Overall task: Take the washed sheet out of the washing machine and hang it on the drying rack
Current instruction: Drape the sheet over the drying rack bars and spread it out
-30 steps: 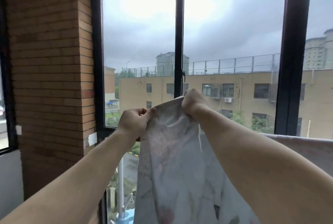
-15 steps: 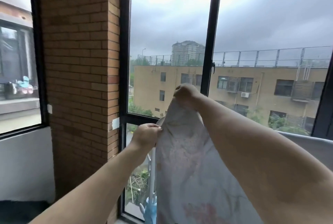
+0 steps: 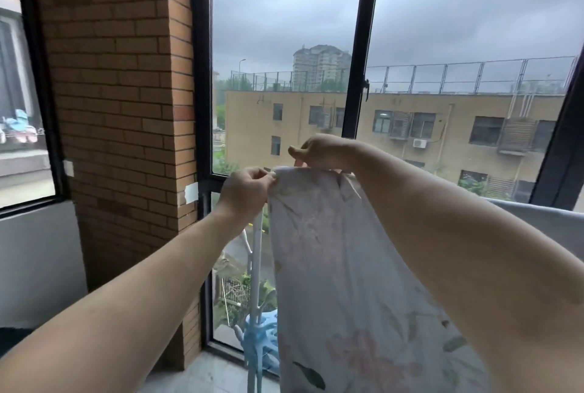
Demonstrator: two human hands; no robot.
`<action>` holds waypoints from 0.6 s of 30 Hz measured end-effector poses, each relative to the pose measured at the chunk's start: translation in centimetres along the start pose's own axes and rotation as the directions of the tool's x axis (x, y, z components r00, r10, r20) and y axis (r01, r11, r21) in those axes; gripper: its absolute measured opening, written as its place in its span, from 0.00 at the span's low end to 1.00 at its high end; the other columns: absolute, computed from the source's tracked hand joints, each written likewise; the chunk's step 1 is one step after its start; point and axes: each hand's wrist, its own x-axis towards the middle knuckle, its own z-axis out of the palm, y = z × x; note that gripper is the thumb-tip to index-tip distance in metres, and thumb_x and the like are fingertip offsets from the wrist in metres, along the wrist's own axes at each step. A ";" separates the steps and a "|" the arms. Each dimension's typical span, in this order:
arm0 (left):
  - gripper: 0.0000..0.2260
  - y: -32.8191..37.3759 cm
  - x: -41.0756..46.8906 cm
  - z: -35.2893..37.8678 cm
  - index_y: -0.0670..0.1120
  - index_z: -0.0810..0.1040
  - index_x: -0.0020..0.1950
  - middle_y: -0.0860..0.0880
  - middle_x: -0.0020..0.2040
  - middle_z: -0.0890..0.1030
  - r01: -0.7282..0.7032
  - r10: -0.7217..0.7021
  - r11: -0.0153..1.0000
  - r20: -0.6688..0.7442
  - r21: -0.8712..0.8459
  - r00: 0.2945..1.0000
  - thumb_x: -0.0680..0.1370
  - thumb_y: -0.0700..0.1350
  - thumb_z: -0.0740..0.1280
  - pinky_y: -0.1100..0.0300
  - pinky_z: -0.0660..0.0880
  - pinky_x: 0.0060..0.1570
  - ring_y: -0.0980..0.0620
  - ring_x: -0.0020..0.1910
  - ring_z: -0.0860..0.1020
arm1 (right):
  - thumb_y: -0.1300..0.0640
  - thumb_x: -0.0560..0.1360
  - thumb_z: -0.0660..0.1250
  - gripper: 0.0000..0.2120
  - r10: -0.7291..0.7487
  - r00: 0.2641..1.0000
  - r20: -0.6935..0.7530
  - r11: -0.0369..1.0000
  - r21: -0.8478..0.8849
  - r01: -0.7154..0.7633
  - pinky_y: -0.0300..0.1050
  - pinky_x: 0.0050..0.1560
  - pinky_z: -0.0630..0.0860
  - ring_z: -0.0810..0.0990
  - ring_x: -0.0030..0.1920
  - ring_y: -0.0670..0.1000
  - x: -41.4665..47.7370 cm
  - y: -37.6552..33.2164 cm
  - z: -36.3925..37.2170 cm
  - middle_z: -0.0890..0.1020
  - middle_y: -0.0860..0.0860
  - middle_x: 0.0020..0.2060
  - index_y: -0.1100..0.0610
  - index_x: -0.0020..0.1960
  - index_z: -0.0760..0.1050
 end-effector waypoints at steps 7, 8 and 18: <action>0.15 0.5 2.5 3.4 0.40 0.77 0.58 0.39 0.59 0.79 0.137 -0.098 0.979 -0.237 0.154 0.967 0.83 0.47 0.55 0.54 0.70 0.54 0.39 0.58 0.76 | 0.39 0.83 0.47 0.32 0.107 0.994 0.011 0.990 -0.098 -0.105 0.47 0.61 0.68 0.73 0.66 0.58 -3.3 3.9 0.0 0.76 0.59 0.66 0.63 0.67 0.74; 0.16 0.6 2.7 3.7 0.39 0.76 0.60 0.38 0.61 0.79 0.144 -0.110 0.981 -0.241 0.132 0.964 0.84 0.48 0.55 0.54 0.70 0.56 0.39 0.59 0.76 | 0.39 0.83 0.46 0.32 0.107 0.994 -0.001 0.989 -0.101 -0.106 0.47 0.63 0.66 0.71 0.68 0.58 -3.7 4.0 0.0 0.74 0.59 0.69 0.63 0.68 0.73; 0.15 -1.0 2.1 5.8 0.50 0.77 0.51 0.50 0.47 0.78 -0.068 0.066 0.998 -0.088 -0.019 0.994 0.82 0.58 0.57 0.56 0.72 0.50 0.47 0.50 0.76 | 0.34 0.81 0.37 0.37 0.183 0.927 -0.328 0.924 -0.264 -0.276 0.49 0.42 0.66 0.78 0.56 0.59 -6.8 5.0 2.7 0.80 0.59 0.58 0.57 0.58 0.78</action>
